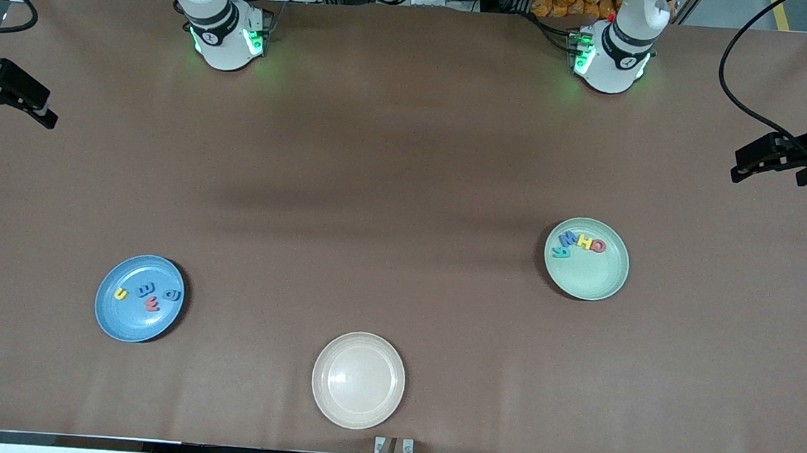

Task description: Sort upper and lower case letters into plates

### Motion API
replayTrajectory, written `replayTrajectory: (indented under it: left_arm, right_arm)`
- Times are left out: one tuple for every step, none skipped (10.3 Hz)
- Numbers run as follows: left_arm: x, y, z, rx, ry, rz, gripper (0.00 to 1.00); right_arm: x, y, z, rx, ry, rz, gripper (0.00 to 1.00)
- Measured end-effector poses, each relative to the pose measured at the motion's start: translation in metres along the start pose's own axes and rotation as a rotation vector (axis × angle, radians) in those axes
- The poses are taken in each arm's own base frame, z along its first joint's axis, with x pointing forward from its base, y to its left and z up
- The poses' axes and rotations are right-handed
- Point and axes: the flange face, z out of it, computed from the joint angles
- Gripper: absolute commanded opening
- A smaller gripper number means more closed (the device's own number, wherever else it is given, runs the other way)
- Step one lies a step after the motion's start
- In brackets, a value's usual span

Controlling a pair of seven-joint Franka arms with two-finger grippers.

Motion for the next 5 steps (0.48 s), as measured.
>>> replayTrajectory:
  left_arm:
    - [-0.0002,-0.0004,-0.0004,0.000,0.001,-0.001,1.00]
    - [-0.0006,-0.0010,-0.0011,0.000,0.002,-0.002,1.00]
    - [-0.0011,-0.0010,-0.0020,0.000,0.004,-0.002,1.00]
    - [-0.0017,-0.0004,-0.0029,0.000,0.005,-0.001,1.00]
    - [-0.0018,0.0004,-0.0037,-0.001,0.009,0.001,1.00]
  right_arm:
    - [0.0002,0.0005,0.0000,-0.001,0.001,0.001,1.00]
    - [0.0002,0.0006,0.0000,-0.002,0.001,0.001,1.00]
    - [0.0003,0.0009,0.0002,-0.005,0.001,0.001,1.00]
    - [0.0004,0.0015,0.0005,-0.010,0.000,0.001,1.00]
    - [0.0003,0.0017,0.0014,-0.012,-0.003,0.001,1.00]
